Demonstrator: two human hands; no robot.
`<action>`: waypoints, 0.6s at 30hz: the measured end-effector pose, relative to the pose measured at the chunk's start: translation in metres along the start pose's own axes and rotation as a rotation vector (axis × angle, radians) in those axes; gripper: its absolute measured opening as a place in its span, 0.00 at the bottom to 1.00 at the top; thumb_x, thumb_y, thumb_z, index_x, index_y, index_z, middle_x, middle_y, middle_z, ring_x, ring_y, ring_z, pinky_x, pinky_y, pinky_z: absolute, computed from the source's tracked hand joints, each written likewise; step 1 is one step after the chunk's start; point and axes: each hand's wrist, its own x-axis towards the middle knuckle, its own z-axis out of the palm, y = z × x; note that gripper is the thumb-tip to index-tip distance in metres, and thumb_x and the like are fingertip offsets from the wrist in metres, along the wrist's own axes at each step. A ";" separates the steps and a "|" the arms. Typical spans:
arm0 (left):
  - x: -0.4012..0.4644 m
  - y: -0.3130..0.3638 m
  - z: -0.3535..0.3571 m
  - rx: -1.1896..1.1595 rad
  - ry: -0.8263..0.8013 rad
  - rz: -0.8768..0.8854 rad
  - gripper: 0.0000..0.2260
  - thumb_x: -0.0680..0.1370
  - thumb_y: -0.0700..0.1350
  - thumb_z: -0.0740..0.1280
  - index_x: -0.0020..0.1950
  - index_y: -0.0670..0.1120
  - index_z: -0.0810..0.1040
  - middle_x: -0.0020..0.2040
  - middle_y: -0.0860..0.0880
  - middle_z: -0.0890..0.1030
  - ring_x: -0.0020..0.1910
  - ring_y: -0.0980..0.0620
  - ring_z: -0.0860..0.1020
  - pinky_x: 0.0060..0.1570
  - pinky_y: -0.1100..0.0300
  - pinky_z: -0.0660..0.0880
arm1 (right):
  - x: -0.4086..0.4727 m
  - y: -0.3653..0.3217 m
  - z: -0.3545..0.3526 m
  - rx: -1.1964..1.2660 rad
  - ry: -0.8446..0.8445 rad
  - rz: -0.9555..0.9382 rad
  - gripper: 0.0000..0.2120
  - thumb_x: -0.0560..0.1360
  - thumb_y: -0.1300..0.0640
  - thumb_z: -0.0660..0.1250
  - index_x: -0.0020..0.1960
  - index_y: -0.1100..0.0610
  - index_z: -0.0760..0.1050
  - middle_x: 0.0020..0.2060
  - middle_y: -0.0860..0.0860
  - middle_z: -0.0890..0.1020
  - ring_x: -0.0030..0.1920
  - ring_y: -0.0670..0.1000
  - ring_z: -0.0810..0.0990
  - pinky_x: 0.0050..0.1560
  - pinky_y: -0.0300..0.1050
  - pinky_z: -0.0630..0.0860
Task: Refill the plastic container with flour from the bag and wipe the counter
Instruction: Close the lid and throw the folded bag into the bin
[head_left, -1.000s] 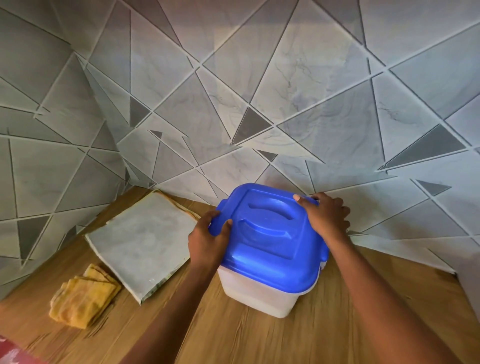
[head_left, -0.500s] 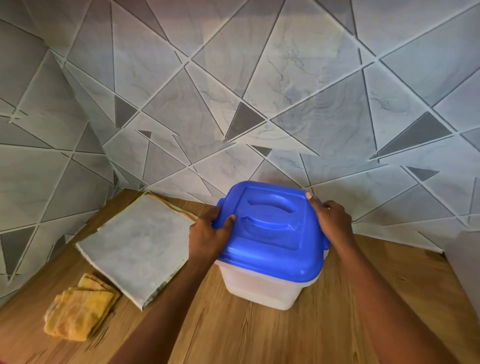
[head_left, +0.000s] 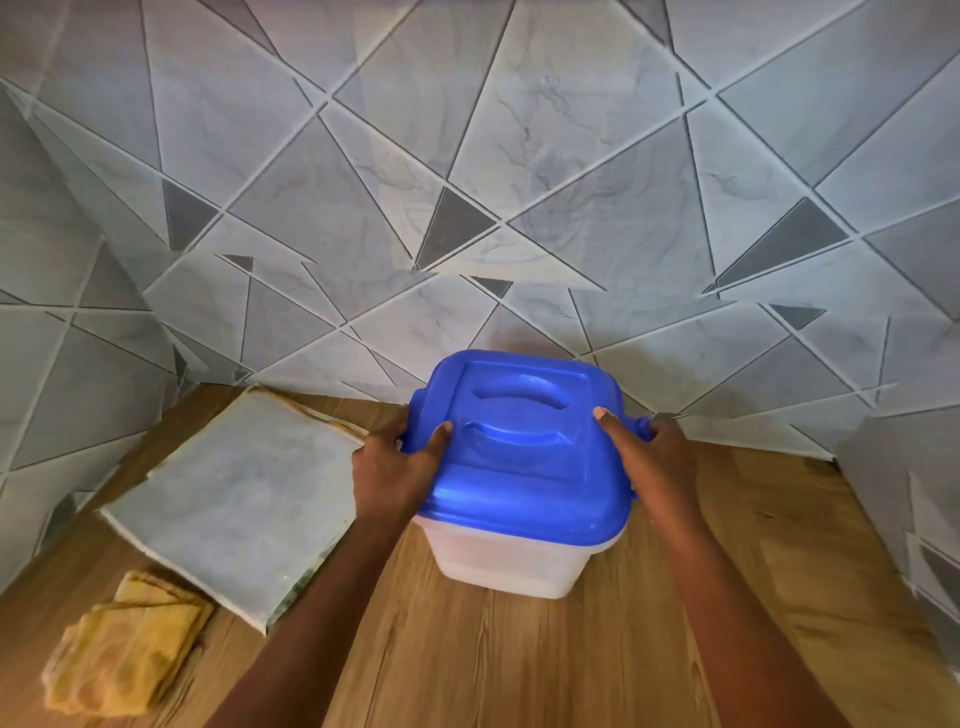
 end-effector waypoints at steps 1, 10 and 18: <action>0.000 0.000 -0.001 -0.001 -0.001 0.002 0.31 0.74 0.61 0.71 0.72 0.46 0.74 0.66 0.48 0.80 0.64 0.45 0.78 0.64 0.51 0.75 | -0.001 -0.002 0.003 -0.031 -0.006 -0.019 0.26 0.70 0.34 0.72 0.48 0.56 0.68 0.43 0.51 0.78 0.45 0.56 0.79 0.40 0.49 0.76; -0.004 0.000 0.005 -0.063 0.004 -0.036 0.31 0.75 0.60 0.71 0.74 0.48 0.71 0.69 0.49 0.77 0.66 0.46 0.77 0.65 0.51 0.74 | 0.000 -0.025 0.013 -0.358 -0.152 0.087 0.48 0.75 0.31 0.65 0.77 0.67 0.57 0.72 0.61 0.73 0.70 0.63 0.74 0.63 0.53 0.71; -0.003 -0.005 0.007 -0.075 0.004 -0.029 0.33 0.74 0.62 0.71 0.75 0.49 0.70 0.69 0.51 0.78 0.65 0.47 0.78 0.65 0.49 0.75 | -0.003 -0.040 0.034 -0.743 -0.113 -0.050 0.25 0.86 0.52 0.47 0.69 0.71 0.68 0.63 0.67 0.77 0.64 0.65 0.75 0.59 0.53 0.71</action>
